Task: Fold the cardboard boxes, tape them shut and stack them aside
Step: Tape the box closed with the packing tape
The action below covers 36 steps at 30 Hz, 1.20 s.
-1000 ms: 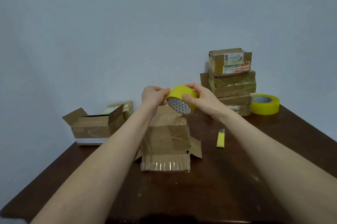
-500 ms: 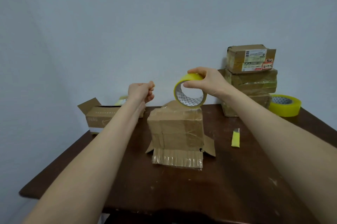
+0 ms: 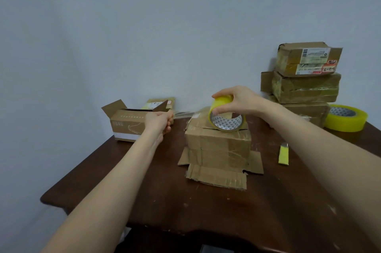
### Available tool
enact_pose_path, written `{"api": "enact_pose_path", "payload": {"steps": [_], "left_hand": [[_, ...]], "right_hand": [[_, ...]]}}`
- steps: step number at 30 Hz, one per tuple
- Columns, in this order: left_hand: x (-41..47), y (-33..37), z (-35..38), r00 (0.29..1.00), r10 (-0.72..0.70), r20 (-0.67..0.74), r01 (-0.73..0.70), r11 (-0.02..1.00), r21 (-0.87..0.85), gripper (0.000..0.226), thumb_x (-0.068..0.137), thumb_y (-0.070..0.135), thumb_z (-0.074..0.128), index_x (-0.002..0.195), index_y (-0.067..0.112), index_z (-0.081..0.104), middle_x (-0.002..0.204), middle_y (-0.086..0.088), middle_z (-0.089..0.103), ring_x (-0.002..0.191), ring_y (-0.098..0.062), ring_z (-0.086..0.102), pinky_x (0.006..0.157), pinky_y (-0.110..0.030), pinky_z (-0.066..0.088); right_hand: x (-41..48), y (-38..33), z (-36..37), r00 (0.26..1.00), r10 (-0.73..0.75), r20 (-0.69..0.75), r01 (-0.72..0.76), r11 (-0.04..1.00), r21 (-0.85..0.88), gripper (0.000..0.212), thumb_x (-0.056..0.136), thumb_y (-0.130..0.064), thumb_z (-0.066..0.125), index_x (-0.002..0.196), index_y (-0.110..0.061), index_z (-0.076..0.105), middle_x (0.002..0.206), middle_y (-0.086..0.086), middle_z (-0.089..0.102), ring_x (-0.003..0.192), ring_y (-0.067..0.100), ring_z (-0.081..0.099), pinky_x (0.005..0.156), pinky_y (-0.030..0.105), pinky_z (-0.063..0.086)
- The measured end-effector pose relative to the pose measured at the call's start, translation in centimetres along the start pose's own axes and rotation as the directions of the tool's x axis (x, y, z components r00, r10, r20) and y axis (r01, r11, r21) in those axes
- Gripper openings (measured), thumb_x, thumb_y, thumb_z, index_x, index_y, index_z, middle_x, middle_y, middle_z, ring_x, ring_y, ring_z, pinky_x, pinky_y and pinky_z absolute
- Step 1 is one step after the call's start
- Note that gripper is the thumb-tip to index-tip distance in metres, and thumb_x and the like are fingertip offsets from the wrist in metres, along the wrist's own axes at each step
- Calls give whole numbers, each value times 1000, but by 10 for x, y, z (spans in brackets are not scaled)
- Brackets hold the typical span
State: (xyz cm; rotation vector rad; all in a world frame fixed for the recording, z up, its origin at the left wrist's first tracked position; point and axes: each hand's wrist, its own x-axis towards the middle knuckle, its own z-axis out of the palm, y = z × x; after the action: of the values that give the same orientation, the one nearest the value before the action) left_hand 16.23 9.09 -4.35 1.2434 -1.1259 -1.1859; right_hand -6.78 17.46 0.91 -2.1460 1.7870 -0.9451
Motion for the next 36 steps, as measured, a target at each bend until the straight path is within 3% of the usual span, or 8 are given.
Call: {"api": "enact_pose_path", "payload": {"steps": [7,14,18,21,24,26,29,36], "left_hand": [[-3,-30,8,996,-88,-2,88,995,38,18,90,12,64,73,7,61,62,-2,51,50,-9,42,35,-14,34],[-12,-67,21,972,-215,92,198,966,166,22,96,13,52,76,8,61,57,-4,44,45,-13,35,39,-18,26],[-14,-62,9,996,-4,84,-36,884,465,11,92,17,60,101,11,63,85,-4,60,74,-18,58,61,-28,47],[-21,-34,11,888,362,282,-458,742,490,59,82,34,70,133,13,50,125,3,56,120,-13,52,100,-30,42],[-37,-22,34,705,265,658,-675,533,509,106,60,64,74,147,23,27,147,9,38,132,-8,38,110,-36,34],[-38,-33,43,633,260,729,-770,308,559,106,61,67,72,146,26,24,144,6,41,129,-13,40,105,-37,38],[-27,-44,46,599,283,749,-793,80,603,101,69,71,61,147,20,24,149,0,35,134,-20,36,107,-38,36],[-22,-47,47,575,190,796,-803,-55,594,97,83,66,50,153,12,9,160,-8,8,147,-18,10,119,-36,14]], "right_hand": [[-5,18,15,973,194,-127,-165,964,210,47,69,-50,79,100,-24,55,101,-4,57,95,20,59,77,36,51],[-8,18,24,970,198,-141,-146,939,313,49,65,-50,81,98,-23,56,102,-2,59,96,22,60,82,45,54],[-10,19,24,962,215,-168,-145,925,351,48,70,-45,80,106,-22,58,102,-5,56,97,19,57,82,38,51],[-12,23,24,969,206,-138,-135,905,404,44,68,-47,81,104,-30,61,105,-2,61,95,20,60,78,36,54],[-17,23,23,973,200,-117,-116,858,499,44,74,-36,79,115,-32,63,109,-3,62,89,12,60,73,23,48],[-23,25,24,976,206,-66,-136,823,552,54,76,-24,79,126,-31,58,107,-3,62,84,9,60,76,21,48],[-29,32,25,958,281,-58,-207,818,536,54,61,-24,81,111,-26,60,100,11,67,88,24,66,87,42,53],[-32,25,1,962,245,-119,-177,894,411,35,69,-28,84,98,-17,67,93,3,65,80,12,58,68,24,44]]}}
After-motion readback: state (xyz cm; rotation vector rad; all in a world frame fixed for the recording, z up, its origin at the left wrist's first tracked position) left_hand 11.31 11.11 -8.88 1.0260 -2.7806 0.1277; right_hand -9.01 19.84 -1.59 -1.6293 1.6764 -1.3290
